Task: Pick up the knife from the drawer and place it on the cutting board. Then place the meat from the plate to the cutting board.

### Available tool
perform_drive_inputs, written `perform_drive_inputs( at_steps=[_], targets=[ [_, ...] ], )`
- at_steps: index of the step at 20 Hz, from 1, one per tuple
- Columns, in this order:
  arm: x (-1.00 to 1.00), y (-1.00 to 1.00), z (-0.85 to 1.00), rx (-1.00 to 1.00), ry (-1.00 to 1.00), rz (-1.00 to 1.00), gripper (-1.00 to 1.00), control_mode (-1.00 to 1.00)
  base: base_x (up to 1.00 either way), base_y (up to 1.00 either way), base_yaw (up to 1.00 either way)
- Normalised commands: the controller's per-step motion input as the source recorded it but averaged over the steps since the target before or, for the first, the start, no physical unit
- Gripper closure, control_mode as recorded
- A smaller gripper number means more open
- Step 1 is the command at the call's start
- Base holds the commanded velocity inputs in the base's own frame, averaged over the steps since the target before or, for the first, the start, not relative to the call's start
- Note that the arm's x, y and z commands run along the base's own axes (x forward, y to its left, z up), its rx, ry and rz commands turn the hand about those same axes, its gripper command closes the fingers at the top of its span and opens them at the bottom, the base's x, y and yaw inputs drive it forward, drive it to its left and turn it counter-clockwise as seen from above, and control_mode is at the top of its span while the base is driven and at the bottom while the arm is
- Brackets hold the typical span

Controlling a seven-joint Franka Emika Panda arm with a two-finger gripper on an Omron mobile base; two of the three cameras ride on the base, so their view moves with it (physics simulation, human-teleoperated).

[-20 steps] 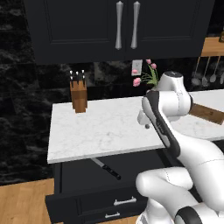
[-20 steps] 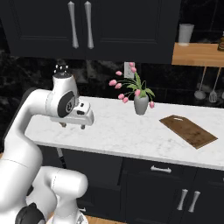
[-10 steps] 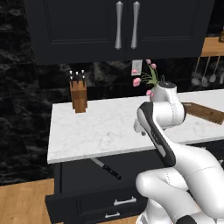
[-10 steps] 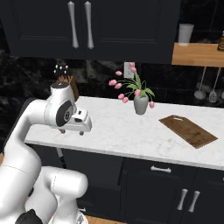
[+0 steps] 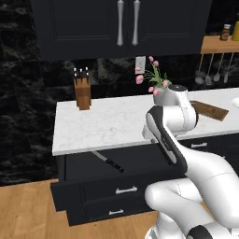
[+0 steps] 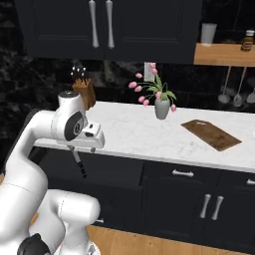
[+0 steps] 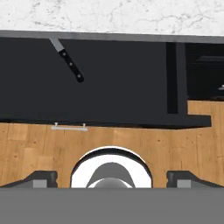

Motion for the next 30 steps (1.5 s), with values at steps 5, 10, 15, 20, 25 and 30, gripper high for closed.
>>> perform_drive_inputs(
  at_steps=[5, 10, 15, 20, 25, 30],
  targets=[
    [0.0, 0.0, 0.0, 0.0, 0.0, 0.0, -1.0, 1.0, 0.0, -0.57, 0.13],
    [0.0, 0.0, 0.0, 0.0, 0.0, 0.0, -1.0, 1.0, 0.01, -0.85, 0.22],
    [0.0, 0.0, 0.0, 0.0, 0.0, 0.0, -1.0, 1.0, 0.09, -0.72, 0.26],
    [0.0, 0.0, 0.0, 0.0, 0.0, 0.0, -1.0, 1.0, 0.33, -0.32, 0.33],
    [0.0, 0.0, 0.0, 0.0, 0.0, 0.0, -1.0, 1.0, 0.41, -0.2, 0.34],
    [0.0, 0.0, 0.0, 0.0, 0.0, 0.0, -1.0, 1.0, 0.3, -0.36, 0.33]
  ],
)
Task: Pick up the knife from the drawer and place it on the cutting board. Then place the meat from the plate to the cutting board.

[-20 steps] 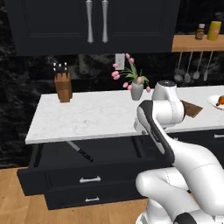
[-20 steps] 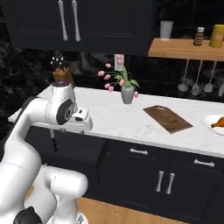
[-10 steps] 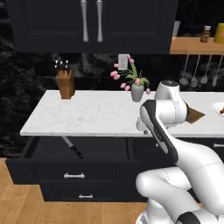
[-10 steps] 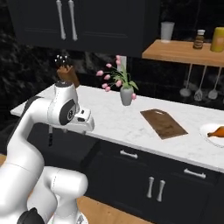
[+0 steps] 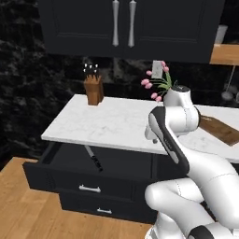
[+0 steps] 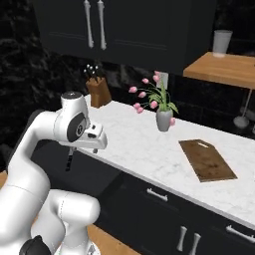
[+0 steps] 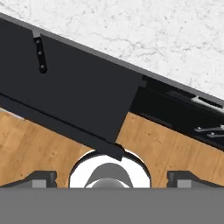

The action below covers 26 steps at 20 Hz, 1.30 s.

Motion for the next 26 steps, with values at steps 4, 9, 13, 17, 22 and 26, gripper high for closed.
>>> perform_drive_inputs(
  at_steps=[4, 9, 13, 17, 22, 26],
  targets=[
    [0.0, 0.0, 0.0, 0.0, 0.0, 0.0, -1.0, 1.0, 0.25, -0.34, 0.3],
    [0.0, 0.0, 0.0, 0.0, 0.0, 0.0, -1.0, 1.0, 0.1, -0.49, 0.26],
    [0.0, 0.0, 0.0, 0.0, 0.0, 0.0, -1.0, 1.0, 0.0, -0.55, 0.25],
    [0.0, 0.0, 0.0, 0.0, 0.0, 0.0, -1.0, 1.0, -0.01, -0.36, 0.27],
    [0.0, 0.0, 0.0, 0.0, 0.0, 0.0, -1.0, 1.0, 0.11, -0.22, 0.32],
    [0.0, 0.0, 0.0, 0.0, 0.0, 0.0, -1.0, 1.0, 0.06, -0.44, 0.37]
  ],
)
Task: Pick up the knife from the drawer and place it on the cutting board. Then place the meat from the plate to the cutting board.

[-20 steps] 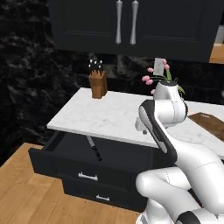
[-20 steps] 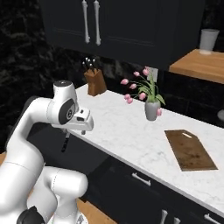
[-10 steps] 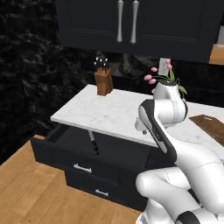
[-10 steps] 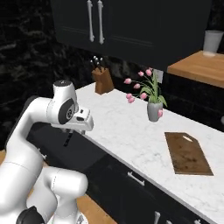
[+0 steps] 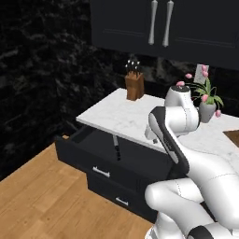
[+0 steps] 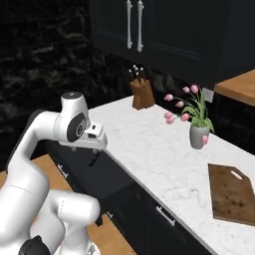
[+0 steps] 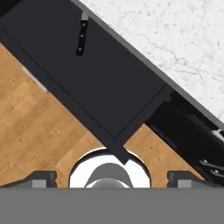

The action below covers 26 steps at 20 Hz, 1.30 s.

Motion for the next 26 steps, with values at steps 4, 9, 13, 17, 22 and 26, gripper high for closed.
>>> perform_drive_inputs(
  at_steps=[4, 9, 13, 17, 22, 26],
  targets=[
    [0.0, 0.0, 0.0, 0.0, 0.0, 0.0, -1.0, 1.0, 0.04, -0.51, 0.37],
    [0.0, 0.0, 0.0, 0.0, 0.0, 0.0, -1.0, 1.0, 0.0, -0.62, 0.33],
    [0.0, 0.0, 0.0, 0.0, 0.0, 0.0, -1.0, 1.0, 0.0, -0.68, 0.28],
    [0.0, 0.0, 0.0, 0.0, 0.0, 0.0, -1.0, 1.0, -0.07, -0.24, 0.21],
    [-0.02, 0.16, -0.18, -0.01, -0.02, 0.01, -1.0, -1.0, -0.02, 0.01, 0.02],
    [0.14, 0.23, -0.37, 0.0, 0.0, 0.0, -1.0, -1.0, 0.0, 0.0, 0.0]
  ],
)
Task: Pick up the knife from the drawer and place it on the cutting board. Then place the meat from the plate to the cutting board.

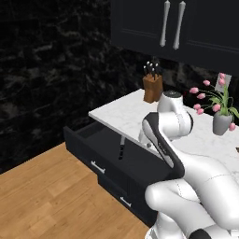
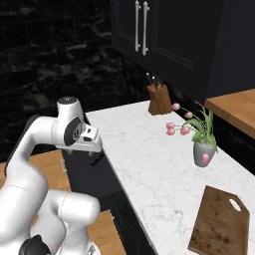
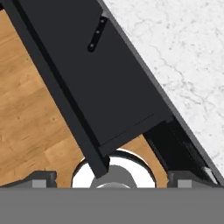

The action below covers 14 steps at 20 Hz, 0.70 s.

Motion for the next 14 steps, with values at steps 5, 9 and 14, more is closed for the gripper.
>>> perform_drive_inputs(
  at_steps=[5, 9, 14],
  targets=[
    [0.3, 0.51, -0.69, 0.0, 0.04, 0.0, -1.0, -1.0, 0.0, 0.0, 0.0],
    [0.21, 0.61, -0.73, 0.0, 0.09, -0.05, -1.0, -1.0, 0.0, 0.0, 0.0],
    [0.23, 0.46, -0.54, 0.03, 0.13, -0.23, -1.0, -1.0, 0.0, 0.0, 0.0]
  ],
)
